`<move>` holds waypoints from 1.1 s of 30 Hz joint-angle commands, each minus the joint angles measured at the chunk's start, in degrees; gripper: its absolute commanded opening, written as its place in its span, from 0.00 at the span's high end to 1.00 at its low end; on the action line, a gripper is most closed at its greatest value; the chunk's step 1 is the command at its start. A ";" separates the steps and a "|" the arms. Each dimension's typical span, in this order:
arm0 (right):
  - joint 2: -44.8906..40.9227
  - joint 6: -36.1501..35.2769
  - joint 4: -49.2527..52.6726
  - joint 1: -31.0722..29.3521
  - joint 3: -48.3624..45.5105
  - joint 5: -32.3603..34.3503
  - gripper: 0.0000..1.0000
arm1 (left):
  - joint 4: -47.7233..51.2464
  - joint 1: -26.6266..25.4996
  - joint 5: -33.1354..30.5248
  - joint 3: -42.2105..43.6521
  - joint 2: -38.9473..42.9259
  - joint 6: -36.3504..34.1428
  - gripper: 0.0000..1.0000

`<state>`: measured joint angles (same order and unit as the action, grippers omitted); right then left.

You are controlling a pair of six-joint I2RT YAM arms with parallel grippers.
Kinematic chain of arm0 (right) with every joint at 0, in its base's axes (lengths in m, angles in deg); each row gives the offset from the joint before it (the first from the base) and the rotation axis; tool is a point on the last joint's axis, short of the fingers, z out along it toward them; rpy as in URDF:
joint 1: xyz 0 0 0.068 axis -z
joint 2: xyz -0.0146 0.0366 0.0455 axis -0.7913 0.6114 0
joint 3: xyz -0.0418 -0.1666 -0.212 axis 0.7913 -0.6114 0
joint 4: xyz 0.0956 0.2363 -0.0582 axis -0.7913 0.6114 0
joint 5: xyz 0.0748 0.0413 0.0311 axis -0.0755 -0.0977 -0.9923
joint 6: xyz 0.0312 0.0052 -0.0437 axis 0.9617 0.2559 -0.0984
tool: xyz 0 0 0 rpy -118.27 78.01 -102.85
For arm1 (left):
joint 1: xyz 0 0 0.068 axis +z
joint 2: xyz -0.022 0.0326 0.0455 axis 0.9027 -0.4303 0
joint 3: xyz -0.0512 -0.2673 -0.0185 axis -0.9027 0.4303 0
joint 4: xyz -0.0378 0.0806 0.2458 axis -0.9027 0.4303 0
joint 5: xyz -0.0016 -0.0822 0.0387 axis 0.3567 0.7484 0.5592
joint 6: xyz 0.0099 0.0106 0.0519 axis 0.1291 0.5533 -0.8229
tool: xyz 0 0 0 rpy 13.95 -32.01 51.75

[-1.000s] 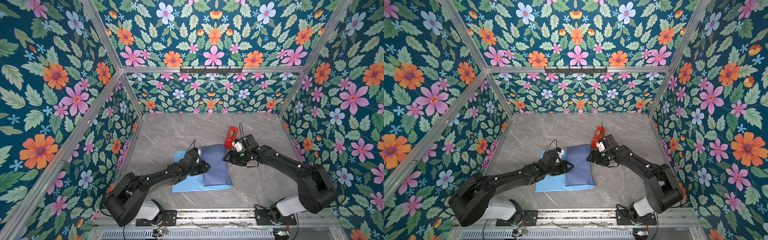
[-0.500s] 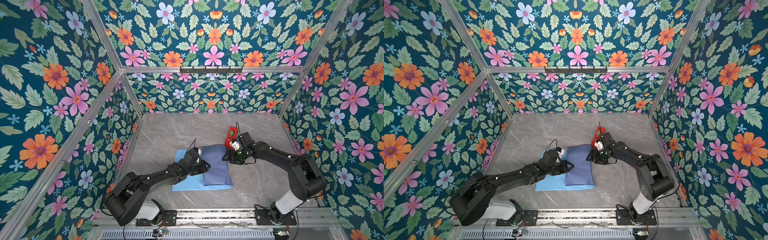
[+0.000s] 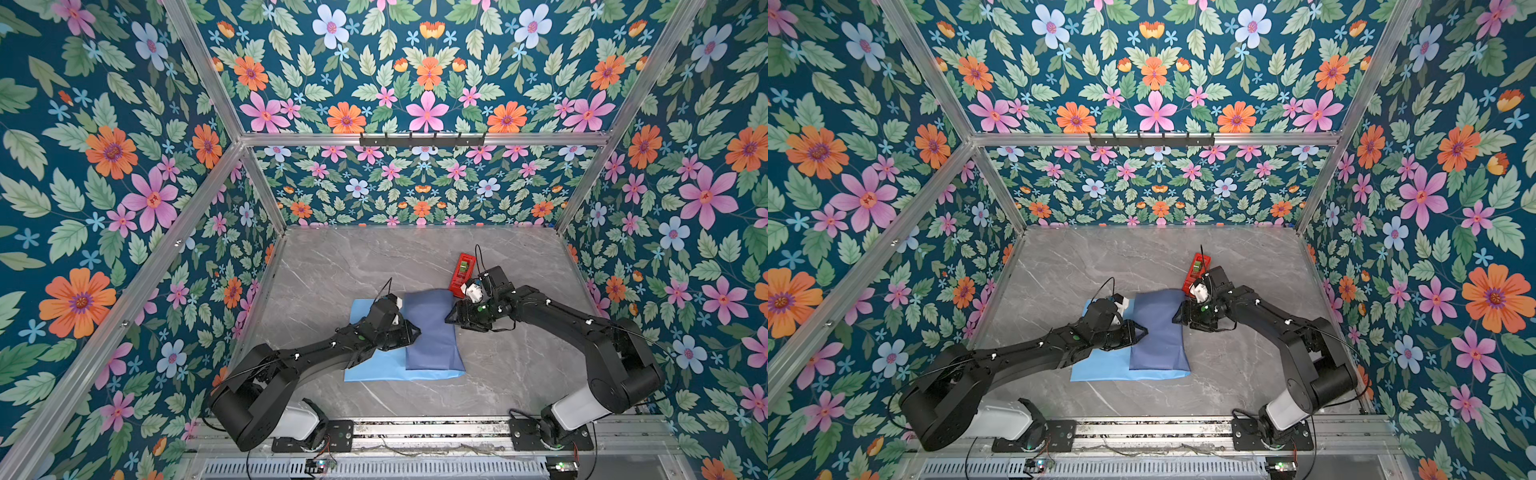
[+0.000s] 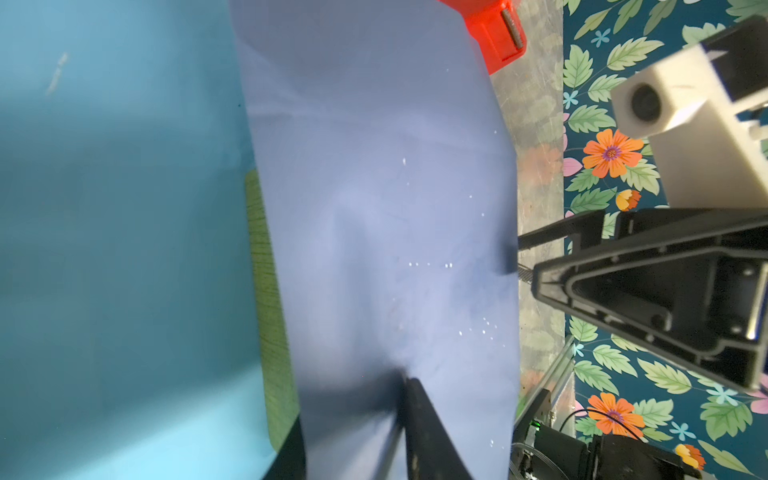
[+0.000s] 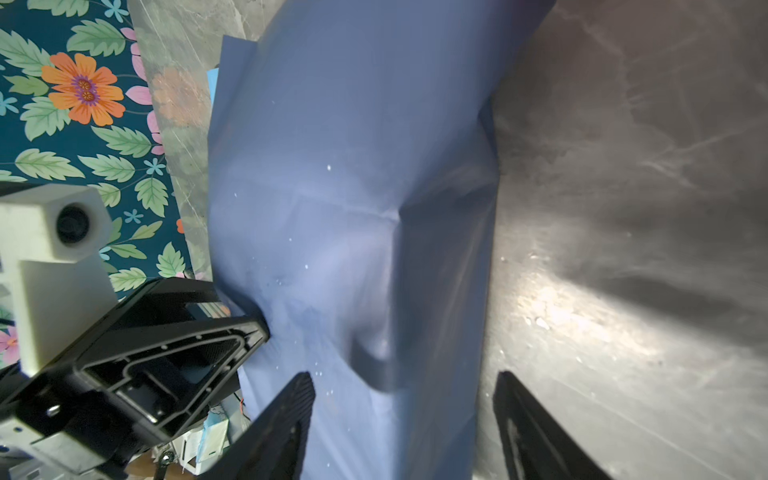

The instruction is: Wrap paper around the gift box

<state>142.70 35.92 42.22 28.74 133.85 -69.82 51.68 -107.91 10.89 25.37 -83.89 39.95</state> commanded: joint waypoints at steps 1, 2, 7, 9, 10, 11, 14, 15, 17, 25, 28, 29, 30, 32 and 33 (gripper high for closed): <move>0.29 -0.01 0.20 -0.07 -0.61 -0.12 0.30 | 6.06 -0.02 -2.31 0.16 -0.32 -1.78 0.74; 0.67 0.07 -0.16 -0.07 -0.77 -0.09 0.30 | 6.07 0.02 -2.33 0.16 -0.30 -1.74 0.73; 2.53 0.52 -1.39 -0.07 -1.44 0.31 0.31 | 6.11 -0.02 -2.33 -0.10 -0.45 -1.76 0.72; 2.94 0.51 -1.30 -0.08 -1.90 1.14 0.32 | 6.04 -0.01 -2.31 -0.27 -0.46 -1.87 0.72; 2.99 0.60 -1.27 -0.07 -2.28 1.60 0.32 | 6.03 -0.01 -2.39 -0.28 -0.50 -1.91 0.71; 3.03 0.68 -0.94 -0.14 -2.61 2.23 0.32 | 5.95 -0.02 -2.48 -0.36 -0.39 -1.96 0.70; 2.57 0.77 0.00 -0.07 -3.80 4.14 0.32 | 5.87 -0.02 -2.66 -0.79 -0.37 -1.88 0.66; 2.30 0.84 0.06 -0.07 -4.23 4.76 0.32 | 5.86 0.00 -2.77 -0.89 -0.37 -1.78 0.64; 1.94 1.05 0.11 -0.07 -5.06 5.77 0.32 | 6.00 0.06 -2.97 -1.30 -0.28 -1.87 0.57; 1.58 1.32 0.45 -0.07 -7.24 8.93 0.31 | 10.34 0.14 -7.65 -2.48 4.37 -2.93 0.32; 1.41 1.83 -0.05 -0.08 -7.70 9.23 0.31 | 14.57 1.18 -11.68 -1.46 8.95 -3.66 0.29; 1.32 1.90 -0.15 -0.18 -7.79 9.24 0.31 | 16.16 1.81 -13.24 -0.71 11.09 -3.79 0.28; 1.32 2.01 -0.26 -0.20 -7.90 9.40 0.31 | 17.62 2.65 -14.48 0.35 13.39 -3.64 0.28; 1.38 2.09 -0.34 -0.30 -7.91 9.59 0.31 | 19.90 5.21 -15.19 3.00 18.25 -3.27 0.26; 1.41 2.10 -0.40 -0.39 -7.99 9.67 0.31 | 20.81 6.83 -14.79 4.39 20.48 -3.27 0.25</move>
<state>143.23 38.06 33.35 28.63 126.81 -70.15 66.46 -103.59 -0.59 27.36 -67.30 37.09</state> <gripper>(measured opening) 0.689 0.743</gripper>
